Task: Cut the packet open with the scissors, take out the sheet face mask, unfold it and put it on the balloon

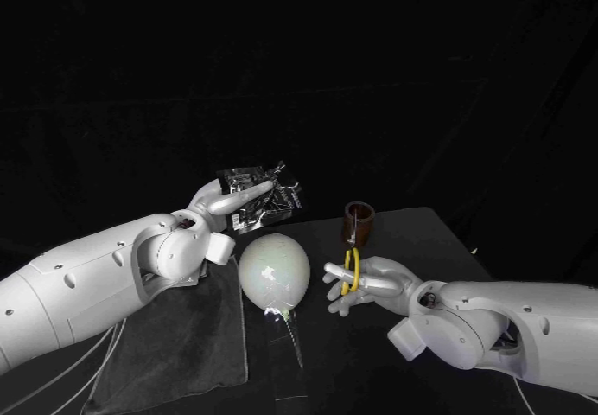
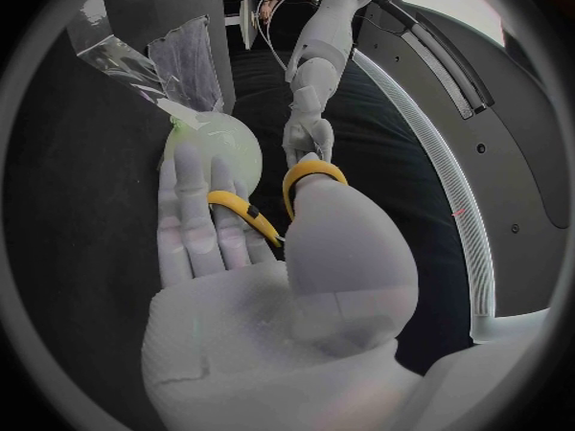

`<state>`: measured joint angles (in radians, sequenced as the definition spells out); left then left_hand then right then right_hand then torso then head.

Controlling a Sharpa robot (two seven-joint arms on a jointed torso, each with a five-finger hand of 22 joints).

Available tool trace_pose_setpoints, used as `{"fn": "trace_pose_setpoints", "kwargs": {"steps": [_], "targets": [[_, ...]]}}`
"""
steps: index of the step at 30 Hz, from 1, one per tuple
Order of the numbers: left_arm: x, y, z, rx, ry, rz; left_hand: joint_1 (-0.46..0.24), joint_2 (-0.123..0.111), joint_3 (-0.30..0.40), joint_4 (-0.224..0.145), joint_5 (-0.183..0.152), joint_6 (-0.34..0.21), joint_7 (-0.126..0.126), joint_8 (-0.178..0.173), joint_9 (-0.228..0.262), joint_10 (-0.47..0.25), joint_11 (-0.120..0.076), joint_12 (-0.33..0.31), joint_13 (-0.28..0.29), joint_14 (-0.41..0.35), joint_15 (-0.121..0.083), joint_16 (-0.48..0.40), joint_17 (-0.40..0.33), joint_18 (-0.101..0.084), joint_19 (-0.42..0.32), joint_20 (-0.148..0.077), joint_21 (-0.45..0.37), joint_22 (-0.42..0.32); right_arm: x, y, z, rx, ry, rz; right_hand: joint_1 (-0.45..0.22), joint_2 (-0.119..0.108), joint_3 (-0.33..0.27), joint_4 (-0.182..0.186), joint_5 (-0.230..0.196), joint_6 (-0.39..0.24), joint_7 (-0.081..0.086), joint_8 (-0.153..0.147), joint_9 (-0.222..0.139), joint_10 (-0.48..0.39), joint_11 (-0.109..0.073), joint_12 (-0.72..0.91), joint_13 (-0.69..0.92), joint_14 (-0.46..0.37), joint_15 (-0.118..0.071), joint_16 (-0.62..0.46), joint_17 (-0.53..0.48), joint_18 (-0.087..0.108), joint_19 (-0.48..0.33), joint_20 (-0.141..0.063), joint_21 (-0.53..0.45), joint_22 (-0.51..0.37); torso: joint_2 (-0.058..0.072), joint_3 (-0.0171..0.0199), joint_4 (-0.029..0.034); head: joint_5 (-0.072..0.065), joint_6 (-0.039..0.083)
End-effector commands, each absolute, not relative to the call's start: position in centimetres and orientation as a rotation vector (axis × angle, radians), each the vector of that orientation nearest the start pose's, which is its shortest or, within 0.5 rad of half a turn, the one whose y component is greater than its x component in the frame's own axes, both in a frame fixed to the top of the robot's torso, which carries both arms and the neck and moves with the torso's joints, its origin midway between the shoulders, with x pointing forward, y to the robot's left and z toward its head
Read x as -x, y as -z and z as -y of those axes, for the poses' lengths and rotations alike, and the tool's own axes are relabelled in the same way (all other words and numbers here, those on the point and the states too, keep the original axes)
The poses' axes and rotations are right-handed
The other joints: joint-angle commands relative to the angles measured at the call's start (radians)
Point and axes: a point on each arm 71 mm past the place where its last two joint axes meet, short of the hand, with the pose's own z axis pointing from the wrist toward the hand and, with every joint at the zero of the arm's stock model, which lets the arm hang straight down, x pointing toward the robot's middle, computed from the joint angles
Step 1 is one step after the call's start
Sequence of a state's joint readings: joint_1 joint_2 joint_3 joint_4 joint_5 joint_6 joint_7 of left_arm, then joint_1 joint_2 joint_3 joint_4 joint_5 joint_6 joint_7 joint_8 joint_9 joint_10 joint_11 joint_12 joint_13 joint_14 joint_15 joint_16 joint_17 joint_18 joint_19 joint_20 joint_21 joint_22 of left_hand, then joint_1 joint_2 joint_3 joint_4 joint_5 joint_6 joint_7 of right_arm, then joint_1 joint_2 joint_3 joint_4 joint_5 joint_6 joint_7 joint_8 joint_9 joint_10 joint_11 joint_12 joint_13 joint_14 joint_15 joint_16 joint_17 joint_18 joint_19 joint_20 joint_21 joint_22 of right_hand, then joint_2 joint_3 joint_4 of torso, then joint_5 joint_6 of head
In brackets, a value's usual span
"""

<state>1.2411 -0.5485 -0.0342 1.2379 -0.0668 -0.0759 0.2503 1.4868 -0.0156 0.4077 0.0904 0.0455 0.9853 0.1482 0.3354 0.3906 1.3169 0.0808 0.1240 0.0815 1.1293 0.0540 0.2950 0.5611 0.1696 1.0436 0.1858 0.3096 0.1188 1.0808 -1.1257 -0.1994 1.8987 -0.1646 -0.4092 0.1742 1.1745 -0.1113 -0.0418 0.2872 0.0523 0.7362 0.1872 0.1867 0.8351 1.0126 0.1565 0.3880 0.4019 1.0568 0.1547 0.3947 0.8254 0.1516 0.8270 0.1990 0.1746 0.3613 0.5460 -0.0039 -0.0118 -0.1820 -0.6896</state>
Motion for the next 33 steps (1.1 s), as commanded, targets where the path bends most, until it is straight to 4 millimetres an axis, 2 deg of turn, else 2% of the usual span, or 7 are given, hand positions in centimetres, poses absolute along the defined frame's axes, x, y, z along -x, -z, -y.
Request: {"fn": "trace_pose_setpoints", "kwargs": {"steps": [1, 6, 12, 19, 23, 31, 33], "targets": [[-53.5, 17.6, -12.0, 0.984, 1.707, -1.651, 0.001, 0.01, 0.009, -0.014, 0.003, 0.001, -0.008, 0.003, 0.001, 0.007, -0.002, 0.005, 0.001, 0.003, -0.004, 0.007, 0.001, 0.011, 0.001, -0.003, 0.006, 0.001, -35.3, 26.0, 22.7, -1.203, -1.298, -1.949, 0.001, 0.019, -0.056, 0.004, -0.004, -0.036, 0.06, -0.045, -0.047, -0.033, 0.023, -0.066, -0.061, -0.119, -0.019, -0.048, -0.049, 0.0, -0.058, 0.042, -0.051, -0.035, 0.0, -0.0004, 0.0031, 0.003, 0.001], [-53.6, 17.6, -11.9, 0.983, 1.711, -1.654, 0.0, 0.01, 0.009, -0.015, 0.003, 0.001, -0.008, 0.003, 0.001, 0.008, -0.002, 0.005, 0.001, 0.004, -0.005, 0.008, 0.001, 0.011, 0.001, -0.003, 0.008, 0.002, -35.2, 26.1, 22.5, -1.198, -1.304, -1.972, 0.004, 0.015, -0.101, 0.005, -0.004, -0.046, 0.074, -0.069, -0.075, -0.066, 0.038, -0.113, -0.107, -0.17, 0.001, -0.074, -0.085, 0.018, -0.077, 0.067, -0.073, -0.055, 0.0, -0.001, 0.0015, 0.004, 0.0], [-53.6, 17.6, -11.5, 0.979, 1.719, -1.66, 0.0, 0.01, 0.009, -0.015, 0.003, 0.001, -0.008, 0.003, 0.001, 0.008, -0.002, 0.005, 0.001, 0.004, -0.005, 0.008, 0.001, 0.011, 0.001, -0.003, 0.008, 0.002, -35.1, 26.1, 22.2, -1.183, -1.31, -1.994, 0.016, 0.016, -0.122, 0.005, -0.003, -0.038, 0.08, -0.076, -0.094, -0.073, 0.045, -0.137, -0.144, -0.198, 0.008, -0.085, -0.117, 0.029, -0.078, 0.083, -0.083, -0.068, 0.0, -0.0005, 0.0, 0.006, 0.0], [-53.6, 17.6, -11.0, 0.963, 1.73, -1.676, -0.001, 0.01, 0.009, -0.017, 0.003, 0.002, -0.008, 0.003, 0.002, 0.009, -0.003, 0.006, 0.001, 0.005, -0.005, 0.009, 0.002, 0.011, 0.001, -0.004, 0.01, 0.003, -34.9, 26.1, 21.8, -1.148, -1.314, -2.025, 0.008, -0.028, -0.137, 0.009, -0.002, -0.034, 0.092, -0.081, -0.115, -0.09, 0.059, -0.169, -0.197, -0.261, 0.025, -0.108, -0.168, 0.023, -0.095, 0.09, -0.102, -0.09, 0.0, 0.0004, -0.002, 0.005, -0.002], [-53.6, 17.7, -10.6, 0.937, 1.746, -1.703, -0.001, 0.009, 0.009, -0.017, 0.003, 0.002, -0.008, 0.003, 0.002, 0.009, -0.003, 0.006, 0.001, 0.005, -0.005, 0.009, 0.002, 0.011, 0.001, -0.004, 0.01, 0.003, -34.7, 26.0, 21.7, -1.133, -1.323, -2.04, 0.006, -0.035, -0.136, 0.01, -0.002, -0.036, 0.094, -0.082, -0.119, -0.092, 0.061, -0.174, -0.208, -0.273, 0.028, -0.111, -0.18, 0.021, -0.096, 0.09, -0.104, -0.095, 0.0, 0.0004, -0.0017, 0.005, -0.004], [-53.6, 17.7, -9.6, 0.859, 1.785, -1.766, -0.002, 0.009, 0.008, -0.017, 0.003, 0.002, -0.009, 0.003, 0.002, 0.009, -0.003, 0.006, 0.001, 0.005, -0.005, 0.01, 0.003, 0.01, 0.001, -0.004, 0.011, 0.004, -34.0, 25.7, 21.1, -1.128, -1.354, -2.079, 0.011, -0.025, -0.129, 0.009, -0.002, -0.036, 0.096, -0.082, -0.125, -0.094, 0.064, -0.181, -0.224, -0.29, 0.032, -0.115, -0.199, 0.018, -0.096, 0.09, -0.104, -0.1, -0.001, 0.0007, -0.0001, 0.001, -0.002], [-53.6, 17.8, -9.5, 0.843, 1.779, -1.777, -0.002, 0.009, 0.008, -0.017, 0.003, 0.002, -0.009, 0.003, 0.002, 0.009, -0.003, 0.006, 0.001, 0.005, -0.005, 0.01, 0.003, 0.01, 0.001, -0.004, 0.011, 0.004, -33.8, 25.5, 20.9, -1.135, -1.362, -2.084, 0.017, -0.011, -0.124, 0.007, -0.003, -0.036, 0.096, -0.081, -0.127, -0.092, 0.064, -0.183, -0.231, -0.292, 0.032, -0.114, -0.206, 0.017, -0.095, 0.09, -0.104, -0.103, -0.001, 0.0005, -0.0002, 0.0, -0.001]]}}
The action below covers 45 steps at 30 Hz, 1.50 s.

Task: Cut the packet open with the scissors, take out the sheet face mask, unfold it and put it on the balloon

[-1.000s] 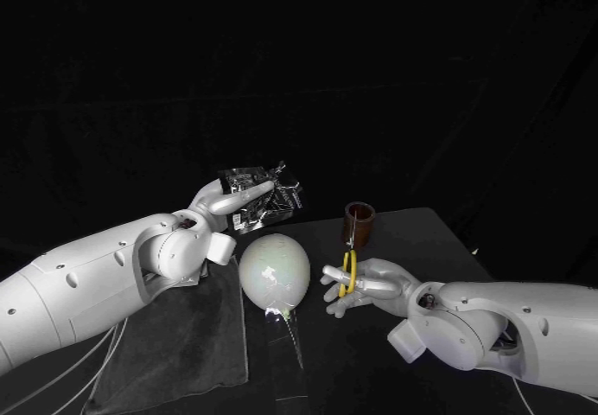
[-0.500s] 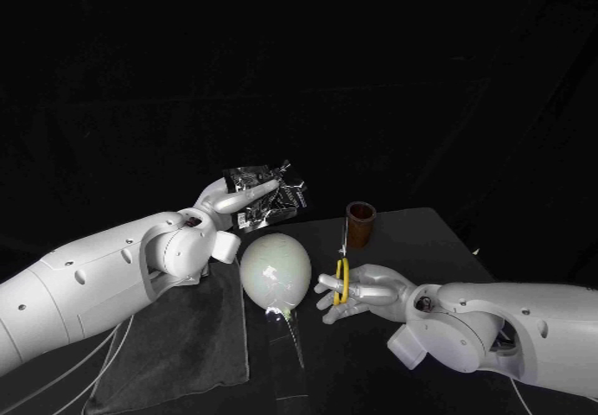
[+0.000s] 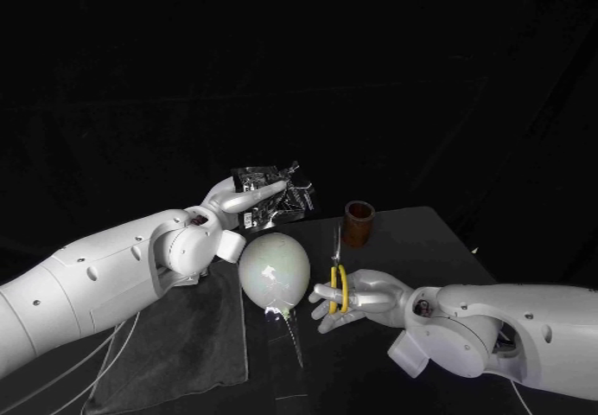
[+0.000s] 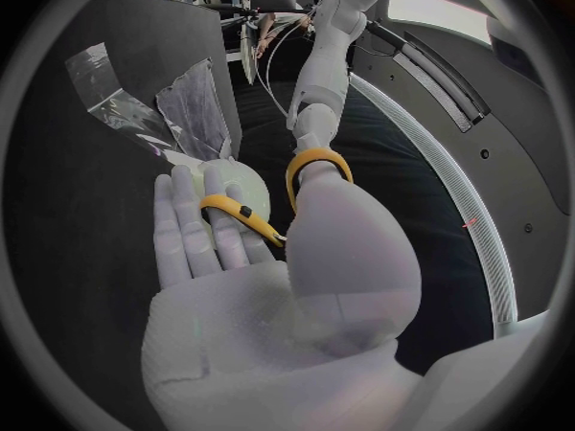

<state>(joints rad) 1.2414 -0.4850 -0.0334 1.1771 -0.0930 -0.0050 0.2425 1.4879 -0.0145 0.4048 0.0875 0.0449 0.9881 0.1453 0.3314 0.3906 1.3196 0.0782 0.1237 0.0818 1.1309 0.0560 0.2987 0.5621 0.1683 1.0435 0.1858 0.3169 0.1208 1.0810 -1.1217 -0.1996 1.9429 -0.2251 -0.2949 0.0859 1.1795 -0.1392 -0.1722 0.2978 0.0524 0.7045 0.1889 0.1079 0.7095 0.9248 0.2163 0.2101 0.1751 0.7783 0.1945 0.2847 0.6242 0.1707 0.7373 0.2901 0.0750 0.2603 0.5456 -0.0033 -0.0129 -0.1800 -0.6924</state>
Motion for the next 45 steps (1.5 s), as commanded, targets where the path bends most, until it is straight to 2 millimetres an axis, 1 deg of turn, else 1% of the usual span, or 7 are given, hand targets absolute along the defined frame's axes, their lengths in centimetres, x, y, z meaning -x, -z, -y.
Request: {"fn": "trace_pose_setpoints", "kwargs": {"steps": [1, 6, 16, 25, 28, 33, 45], "targets": [[-53.5, 17.8, -9.3, 0.836, 1.774, -1.782, -0.003, 0.008, 0.011, -0.014, 0.003, -0.001, -0.006, 0.007, 0.002, 0.007, 0.0, 0.007, 0.001, 0.003, -0.007, 0.006, 0.002, 0.011, 0.001, -0.004, 0.004, 0.002, -33.7, 25.4, 20.8, -1.139, -1.367, -2.086, 0.012, 0.017, 0.006, -0.003, -0.003, -0.004, 0.095, -0.002, -0.002, -0.005, 0.004, -0.005, -0.004, -0.013, -0.008, -0.004, -0.005, -0.002, -0.005, -0.001, -0.004, -0.002, 0.0, -0.0004, 0.001, -0.003, 0.003], [-53.3, 17.7, -8.7, 0.785, 1.769, -1.805, -0.004, 0.008, 0.011, -0.014, 0.003, -0.001, -0.006, 0.007, 0.002, 0.007, 0.0, 0.007, 0.001, 0.003, -0.007, 0.006, 0.002, 0.011, 0.001, -0.004, 0.004, 0.002, -33.6, 24.7, 20.5, -1.137, -1.385, -2.087, 0.014, 0.024, 0.007, -0.004, -0.003, -0.002, 0.094, 0.0, -0.003, -0.001, 0.004, -0.005, -0.008, -0.013, -0.008, -0.002, -0.009, -0.002, -0.004, -0.001, -0.004, -0.003, 0.0, -0.0014, 0.0018, -0.011, 0.005], [-53.1, 17.7, -8.2, 0.729, 1.794, -1.825, -0.004, 0.007, 0.011, -0.015, 0.003, 0.0, -0.008, 0.008, 0.002, 0.007, -0.001, 0.007, 0.0, 0.004, -0.008, 0.007, 0.002, 0.011, 0.001, -0.004, 0.006, 0.003, -33.4, 23.8, 19.8, -1.112, -1.421, -2.104, 0.013, 0.033, 0.006, -0.004, -0.003, -0.006, 0.096, -0.002, -0.007, -0.003, 0.005, -0.009, -0.019, -0.023, -0.005, -0.002, -0.02, -0.005, -0.009, -0.001, -0.006, -0.008, 0.0, -0.0007, 0.0019, -0.018, 0.013], [-52.9, 17.7, -8.1, 0.726, 1.792, -1.837, -0.005, 0.007, 0.011, -0.015, 0.003, 0.0, -0.008, 0.008, 0.002, 0.007, -0.001, 0.007, 0.0, 0.004, -0.008, 0.007, 0.002, 0.011, 0.001, -0.004, 0.006, 0.003, -33.2, 23.4, 19.7, -1.096, -1.433, -2.11, 0.016, 0.046, 0.005, -0.005, -0.003, -0.009, 0.097, -0.001, -0.011, -0.002, 0.007, -0.012, -0.029, -0.038, -0.002, -0.002, -0.032, -0.009, -0.018, -0.001, -0.009, -0.015, 0.0, -0.0017, 0.0005, -0.022, 0.011], [-53.0, 17.7, -8.2, 0.737, 1.788, -1.832, -0.005, 0.007, 0.011, -0.015, 0.003, 0.0, -0.008, 0.008, 0.002, 0.007, -0.001, 0.007, 0.0, 0.004, -0.008, 0.007, 0.002, 0.011, 0.001, -0.004, 0.006, 0.003, -33.2, 23.4, 19.8, -1.095, -1.433, -2.109, 0.016, 0.048, 0.005, -0.005, -0.003, -0.008, 0.097, -0.001, -0.012, -0.002, 0.007, -0.012, -0.031, -0.04, -0.001, -0.002, -0.035, -0.009, -0.02, -0.001, -0.009, -0.016, 0.0, -0.001, 0.0004, -0.023, 0.011], [-53.2, 17.7, -8.5, 0.758, 1.785, -1.827, -0.006, 0.008, 0.011, -0.015, 0.003, 0.0, -0.009, 0.008, 0.003, 0.008, -0.002, 0.007, 0.0, 0.004, -0.008, 0.007, 0.002, 0.011, 0.001, -0.005, 0.007, 0.004, -33.3, 23.4, 19.9, -1.097, -1.43, -2.106, 0.017, 0.049, 0.004, -0.006, -0.003, -0.008, 0.097, 0.0, -0.012, 0.0, 0.007, -0.012, -0.033, -0.043, 0.0, -0.001, -0.037, -0.01, -0.022, -0.001, -0.01, -0.017, 0.0, -0.0004, 0.0029, -0.025, 0.012], [-53.0, 17.7, -8.5, 0.788, 1.806, -1.835, -0.007, 0.008, 0.011, -0.016, 0.003, 0.0, -0.009, 0.009, 0.003, 0.01, -0.003, 0.008, 0.0, 0.005, -0.009, 0.009, 0.003, 0.011, 0.002, -0.005, 0.009, 0.005, -33.5, 23.5, 20.2, -1.096, -1.421, -2.097, 0.025, 0.061, 0.0, -0.007, -0.004, 0.001, 0.095, 0.006, -0.014, 0.012, 0.005, -0.008, -0.04, -0.048, 0.0, 0.006, -0.046, -0.011, -0.027, -0.001, -0.008, -0.022, 0.001, -0.0018, 0.0019, -0.028, 0.009]]}}
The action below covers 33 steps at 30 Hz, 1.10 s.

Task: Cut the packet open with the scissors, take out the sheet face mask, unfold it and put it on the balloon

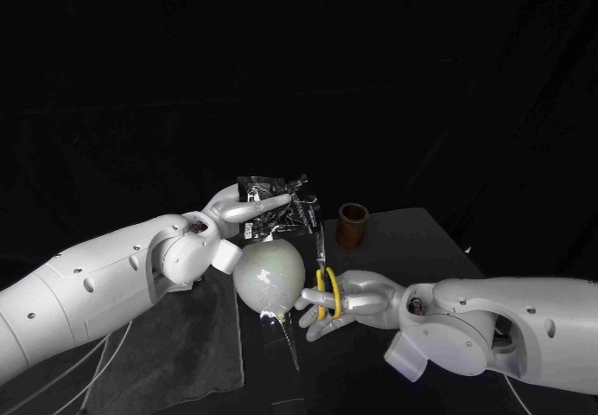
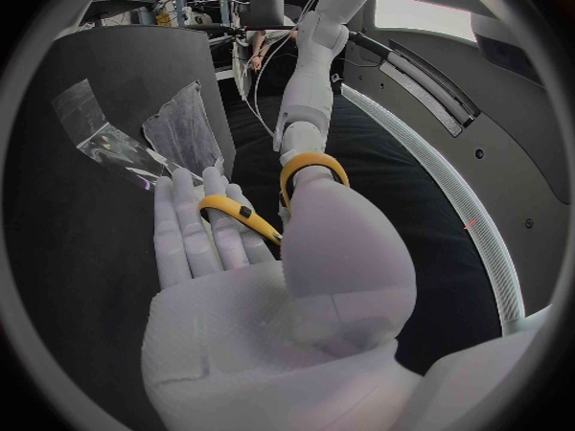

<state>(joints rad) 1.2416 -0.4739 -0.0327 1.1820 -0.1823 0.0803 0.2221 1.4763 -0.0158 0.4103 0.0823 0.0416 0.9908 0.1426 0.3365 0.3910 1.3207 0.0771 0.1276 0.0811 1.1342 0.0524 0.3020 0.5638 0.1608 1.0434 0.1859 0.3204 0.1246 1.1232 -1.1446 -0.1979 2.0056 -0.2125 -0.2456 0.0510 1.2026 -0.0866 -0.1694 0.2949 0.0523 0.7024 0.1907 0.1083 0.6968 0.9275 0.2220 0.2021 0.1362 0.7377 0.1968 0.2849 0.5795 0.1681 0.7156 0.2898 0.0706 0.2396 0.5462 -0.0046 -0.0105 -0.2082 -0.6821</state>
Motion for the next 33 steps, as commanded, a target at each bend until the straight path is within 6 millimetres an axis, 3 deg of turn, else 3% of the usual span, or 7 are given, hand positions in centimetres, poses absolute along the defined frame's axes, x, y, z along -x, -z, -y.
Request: {"fn": "trace_pose_setpoints", "kwargs": {"steps": [1, 7, 33], "targets": [[-52.98, 17.75, -8.52, 0.789, 1.807, -1.837, 0.005, 0.01, 0.005, -0.011, 0.007, -0.002, -0.007, 0.004, 0.003, 0.009, -0.002, 0.004, 0.001, 0.002, -0.006, 0.005, 0.001, 0.019, 0.002, -0.005, 0.006, 0.001, -33.56, 23.47, 20.22, -1.095, -1.421, -2.097, 0.003, 0.01, -0.004, -0.004, -0.004, 0.005, 0.093, 0.007, -0.002, 0.012, -0.001, 0.001, -0.003, -0.007, -0.003, 0.007, -0.002, -0.008, -0.006, -0.001, -0.004, -0.003, 0.0, -0.0001, -0.0011, 0.001, -0.002], [-52.96, 17.8, -8.63, 0.789, 1.807, -1.847, 0.005, 0.01, 0.006, -0.012, 0.007, -0.002, -0.007, 0.004, 0.003, 0.01, -0.002, 0.005, 0.0, 0.003, -0.006, 0.006, 0.002, 0.019, 0.002, -0.006, 0.007, 0.002, -33.72, 23.47, 20.4, -1.095, -1.415, -2.09, 0.007, 0.02, -0.011, -0.005, -0.004, 0.015, 0.089, 0.014, -0.003, 0.025, -0.004, 0.006, -0.008, -0.005, -0.005, 0.017, -0.009, -0.007, -0.008, -0.001, -0.003, -0.007, -0.001, 0.0012, -0.0007, 0.004, -0.005], [-52.78, 17.98, -8.39, 0.75, 1.801, -1.902, 0.004, 0.01, 0.006, -0.015, 0.007, -0.001, -0.008, 0.005, 0.004, 0.013, -0.004, 0.006, 0.0, 0.005, -0.008, 0.008, 0.003, 0.019, 0.003, -0.007, 0.012, 0.005, -33.9, 23.52, 20.1, -1.062, -1.419, -2.106, 0.017, 0.039, -0.031, -0.007, -0.004, 0.034, 0.082, 0.028, -0.006, 0.051, -0.012, 0.015, -0.021, -0.003, -0.01, 0.035, -0.025, -0.003, -0.009, -0.001, -0.001, -0.014, 0.0, 0.0006, -0.0012, 0.003, -0.007]]}}
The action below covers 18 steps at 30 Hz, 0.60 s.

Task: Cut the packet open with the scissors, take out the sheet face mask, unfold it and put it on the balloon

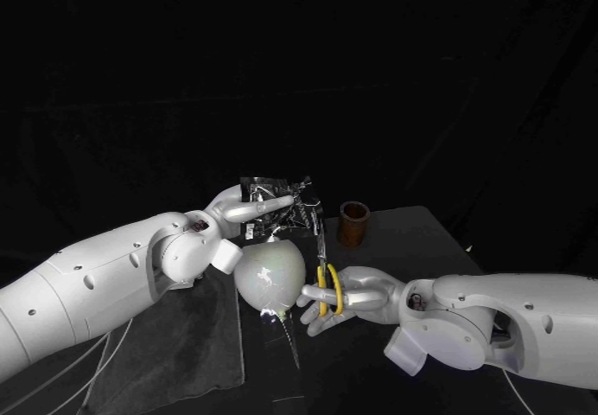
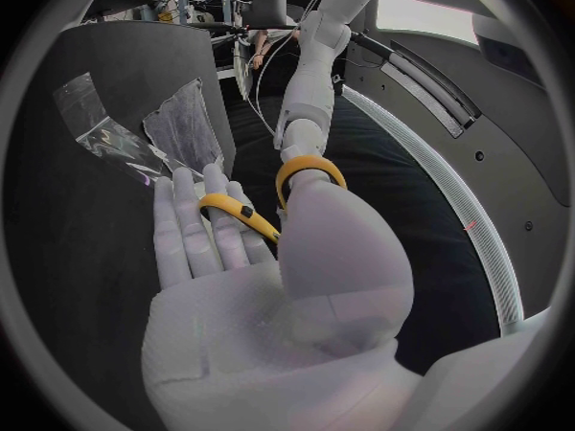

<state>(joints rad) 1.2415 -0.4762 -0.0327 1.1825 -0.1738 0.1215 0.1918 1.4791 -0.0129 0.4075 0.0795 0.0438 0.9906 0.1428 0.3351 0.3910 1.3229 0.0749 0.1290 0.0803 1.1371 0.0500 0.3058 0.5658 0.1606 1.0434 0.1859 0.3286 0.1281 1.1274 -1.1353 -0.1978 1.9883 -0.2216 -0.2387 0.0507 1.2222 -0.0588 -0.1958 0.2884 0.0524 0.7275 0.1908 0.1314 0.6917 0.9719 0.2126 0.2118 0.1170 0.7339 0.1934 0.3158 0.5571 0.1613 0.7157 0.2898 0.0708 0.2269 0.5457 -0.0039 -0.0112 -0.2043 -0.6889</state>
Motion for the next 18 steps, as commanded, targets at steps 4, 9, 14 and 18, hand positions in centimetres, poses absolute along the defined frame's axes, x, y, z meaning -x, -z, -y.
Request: {"fn": "trace_pose_setpoints", "kwargs": {"steps": [4, 9, 14, 18], "targets": [[-52.81, 18.0, -8.39, 0.748, 1.798, -1.903, 0.001, 0.007, 0.009, -0.012, 0.004, -0.001, -0.008, 0.006, 0.004, 0.011, -0.001, 0.005, 0.001, 0.003, -0.005, 0.004, 0.001, 0.019, 0.003, -0.007, 0.003, 0.001, -33.87, 23.5, 20.13, -1.058, -1.418, -2.107, -0.002, 0.011, -0.005, 0.0, -0.004, 0.009, 0.082, 0.005, -0.001, 0.006, -0.002, 0.006, -0.002, 0.001, -0.006, 0.004, -0.002, 0.004, -0.009, -0.001, -0.001, -0.002, 0.0, -0.0002, -0.0012, -0.001, -0.001], [-52.87, 18.03, -8.46, 0.749, 1.794, -1.903, 0.001, 0.007, 0.009, -0.012, 0.004, -0.001, -0.008, 0.006, 0.004, 0.011, -0.001, 0.005, 0.001, 0.003, -0.005, 0.004, 0.001, 0.019, 0.003, -0.007, 0.003, 0.001, -33.87, 23.5, 20.19, -1.057, -1.415, -2.107, -0.002, 0.012, -0.006, 0.0, -0.004, 0.009, 0.081, 0.006, -0.001, 0.007, -0.002, 0.006, -0.003, 0.0, -0.006, 0.004, -0.003, 0.004, -0.009, -0.001, -0.002, -0.002, 0.0, 0.0001, -0.0005, -0.003, -0.001], [-52.87, 18.04, -8.45, 0.746, 1.792, -1.906, 0.001, 0.007, 0.009, -0.013, 0.004, -0.001, -0.008, 0.006, 0.004, 0.012, -0.002, 0.005, 0.001, 0.003, -0.006, 0.005, 0.001, 0.019, 0.003, -0.008, 0.005, 0.002, -33.95, 23.53, 20.29, -1.058, -1.41, -2.103, 0.002, 0.016, -0.012, -0.001, -0.004, 0.014, 0.08, 0.009, -0.002, 0.013, -0.004, 0.008, -0.006, -0.003, -0.007, 0.008, -0.008, 0.004, -0.011, -0.001, -0.002, -0.004, 0.0, 0.0, 0.0001, -0.004, 0.0], [-52.84, 18.04, -8.39, 0.741, 1.796, -1.911, 0.001, 0.007, 0.009, -0.013, 0.004, -0.001, -0.008, 0.006, 0.004, 0.012, -0.002, 0.006, 0.001, 0.003, -0.006, 0.005, 0.001, 0.019, 0.003, -0.008, 0.005, 0.002, -34.14, 23.56, 20.48, -1.063, -1.399, -2.088, 0.013, 0.034, -0.029, -0.002, -0.004, 0.033, 0.071, 0.022, -0.004, 0.041, -0.013, 0.021, -0.012, 0.01, -0.014, 0.027, -0.016, 0.009, -0.008, -0.001, 0.001, -0.009, 0.0, -0.0004, 0.0006, -0.005, 0.0]]}}
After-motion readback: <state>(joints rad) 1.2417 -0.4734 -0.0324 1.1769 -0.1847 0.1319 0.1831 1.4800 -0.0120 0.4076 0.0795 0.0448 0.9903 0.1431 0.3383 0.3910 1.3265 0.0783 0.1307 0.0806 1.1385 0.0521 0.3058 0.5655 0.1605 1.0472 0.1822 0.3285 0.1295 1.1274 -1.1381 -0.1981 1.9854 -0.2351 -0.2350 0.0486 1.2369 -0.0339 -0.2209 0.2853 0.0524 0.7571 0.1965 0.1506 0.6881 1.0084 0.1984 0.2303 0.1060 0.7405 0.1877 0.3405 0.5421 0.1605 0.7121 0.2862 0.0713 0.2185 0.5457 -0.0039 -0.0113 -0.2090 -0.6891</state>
